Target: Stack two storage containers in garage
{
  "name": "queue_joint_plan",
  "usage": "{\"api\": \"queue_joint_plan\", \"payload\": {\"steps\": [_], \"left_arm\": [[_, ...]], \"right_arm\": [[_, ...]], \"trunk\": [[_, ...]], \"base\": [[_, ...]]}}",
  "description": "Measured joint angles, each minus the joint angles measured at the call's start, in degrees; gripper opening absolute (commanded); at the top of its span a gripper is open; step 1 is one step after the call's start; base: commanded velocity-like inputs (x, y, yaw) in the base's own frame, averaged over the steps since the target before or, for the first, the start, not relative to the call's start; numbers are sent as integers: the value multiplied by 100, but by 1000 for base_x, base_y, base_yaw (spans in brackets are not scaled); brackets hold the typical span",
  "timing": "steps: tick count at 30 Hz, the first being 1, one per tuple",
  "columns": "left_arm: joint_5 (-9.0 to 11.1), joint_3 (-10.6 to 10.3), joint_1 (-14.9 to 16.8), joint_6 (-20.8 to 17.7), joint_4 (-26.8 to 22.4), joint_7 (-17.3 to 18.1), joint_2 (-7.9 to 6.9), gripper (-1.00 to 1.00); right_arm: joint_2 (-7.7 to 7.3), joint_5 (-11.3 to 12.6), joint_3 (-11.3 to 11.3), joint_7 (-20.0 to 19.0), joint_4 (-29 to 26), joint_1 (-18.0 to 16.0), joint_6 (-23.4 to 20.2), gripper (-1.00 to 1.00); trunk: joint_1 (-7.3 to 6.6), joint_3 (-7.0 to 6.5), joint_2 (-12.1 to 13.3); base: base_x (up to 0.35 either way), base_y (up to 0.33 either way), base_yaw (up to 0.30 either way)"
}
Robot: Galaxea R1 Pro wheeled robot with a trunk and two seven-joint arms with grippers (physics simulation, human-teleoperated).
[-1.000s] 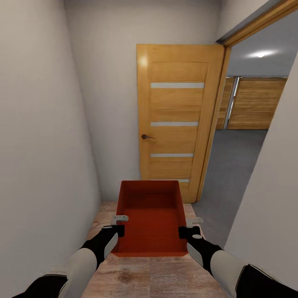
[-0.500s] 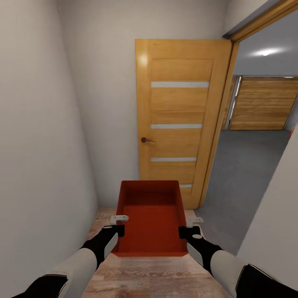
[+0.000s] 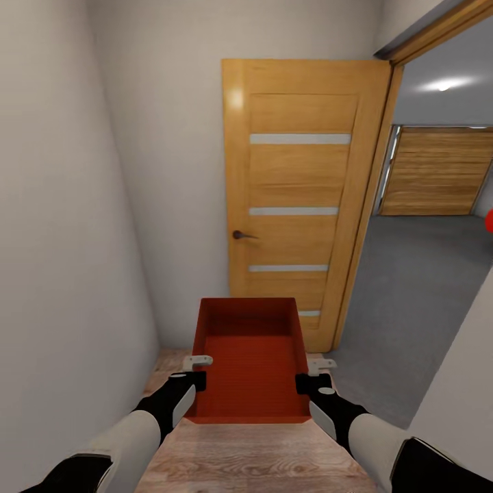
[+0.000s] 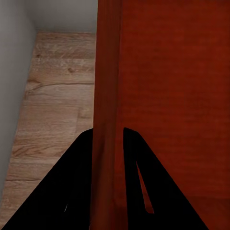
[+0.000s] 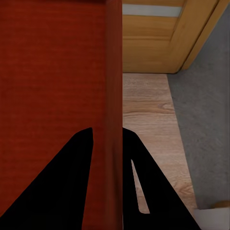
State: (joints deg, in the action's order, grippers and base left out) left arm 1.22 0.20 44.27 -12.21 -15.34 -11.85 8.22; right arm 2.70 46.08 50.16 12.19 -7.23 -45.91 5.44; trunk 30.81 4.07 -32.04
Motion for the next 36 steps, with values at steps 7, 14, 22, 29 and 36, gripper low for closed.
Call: {"api": "queue_joint_plan", "payload": {"steps": [7, 14, 22, 29, 36], "left_arm": [[-10, 8, 1, -3, 0, -3, 6, -100], [-11, 9, 1, -5, -3, -7, 8, -100], [-5, 6, 0, -1, 4, -8, 7, -100], [-1, 3, 0, -3, 10, -7, 5, -100], [-4, 5, 0, -4, 5, -8, 6, -100]], "right_arm": [[-6, 6, 4, -1, -5, 1, -2, -100], [-8, 7, 7, -3, -7, 0, -3, -100], [-6, 6, 8, -4, -1, 0, -4, -100], [0, 9, 12, -5, 9, -1, -5, -100], [-4, 8, 10, -5, 3, 0, -5, -100]], "trunk": [[0, 0, 0], [0, 0, 0], [0, 0, 0], [0, 0, 0], [0, 0, 0]], "base": [[2, 0, -222], [0, 0, -171], [0, 0, -13], [0, 0, 0], [0, 0, 0]]}}
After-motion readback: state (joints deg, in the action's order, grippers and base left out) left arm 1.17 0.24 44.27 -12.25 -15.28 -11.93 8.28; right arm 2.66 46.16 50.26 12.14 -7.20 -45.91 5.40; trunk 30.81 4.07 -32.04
